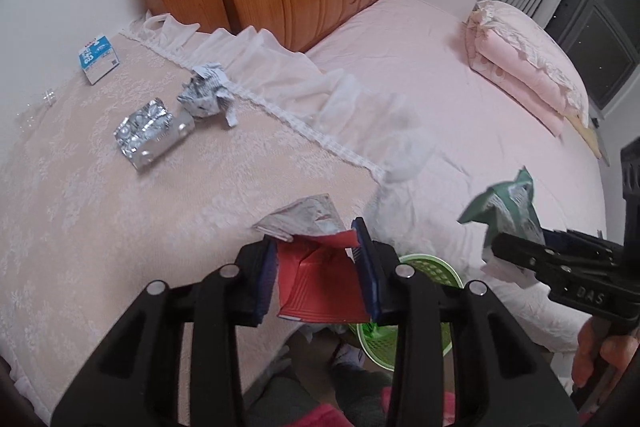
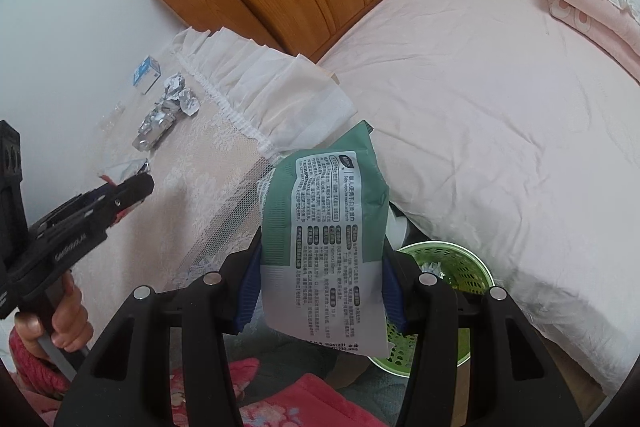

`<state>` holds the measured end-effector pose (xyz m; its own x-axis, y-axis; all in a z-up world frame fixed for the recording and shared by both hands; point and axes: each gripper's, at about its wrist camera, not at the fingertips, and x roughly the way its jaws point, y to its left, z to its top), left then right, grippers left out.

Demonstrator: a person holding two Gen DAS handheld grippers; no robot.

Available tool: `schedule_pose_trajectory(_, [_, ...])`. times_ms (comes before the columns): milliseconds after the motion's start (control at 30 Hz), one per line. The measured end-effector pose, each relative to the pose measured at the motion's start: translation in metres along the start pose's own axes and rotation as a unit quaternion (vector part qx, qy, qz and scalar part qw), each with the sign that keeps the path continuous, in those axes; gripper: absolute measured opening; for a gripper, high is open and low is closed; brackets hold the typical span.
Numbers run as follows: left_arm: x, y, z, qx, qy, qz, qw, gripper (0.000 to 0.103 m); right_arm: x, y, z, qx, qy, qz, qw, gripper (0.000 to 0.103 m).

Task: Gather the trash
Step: 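Carry both items over the green wastebasket and open both tools to drop them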

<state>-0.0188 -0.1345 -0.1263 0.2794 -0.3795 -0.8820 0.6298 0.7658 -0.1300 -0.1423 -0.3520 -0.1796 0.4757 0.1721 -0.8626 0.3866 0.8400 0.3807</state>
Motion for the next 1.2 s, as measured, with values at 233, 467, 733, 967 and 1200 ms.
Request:
schedule_pose_trajectory(233, [0.015, -0.048, -0.034, 0.031, 0.046, -0.039, 0.9977, 0.035, 0.024, -0.018, -0.032, -0.031, 0.032, -0.070, 0.997, 0.052])
schedule_pose_trajectory(467, [0.025, -0.075, -0.056, 0.054, 0.076, -0.045, 0.9947, 0.035, 0.111, -0.073, -0.082, 0.007, 0.134, -0.105, 0.985, 0.052])
schedule_pose_trajectory(733, [0.038, -0.073, -0.057, 0.048, 0.087, -0.031, 0.9945, 0.035, 0.160, -0.100, -0.106, 0.009, 0.167, -0.128, 0.978, 0.086])
schedule_pose_trajectory(967, [0.048, -0.089, -0.059, 0.073, 0.097, -0.031, 0.9921, 0.035, 0.126, -0.128, -0.111, 0.056, 0.131, -0.131, 0.981, 0.093])
schedule_pose_trajectory(1200, [0.085, -0.116, -0.065, 0.114, 0.124, -0.046, 0.9847, 0.035, 0.067, -0.157, -0.108, 0.107, 0.080, -0.151, 0.979, 0.094])
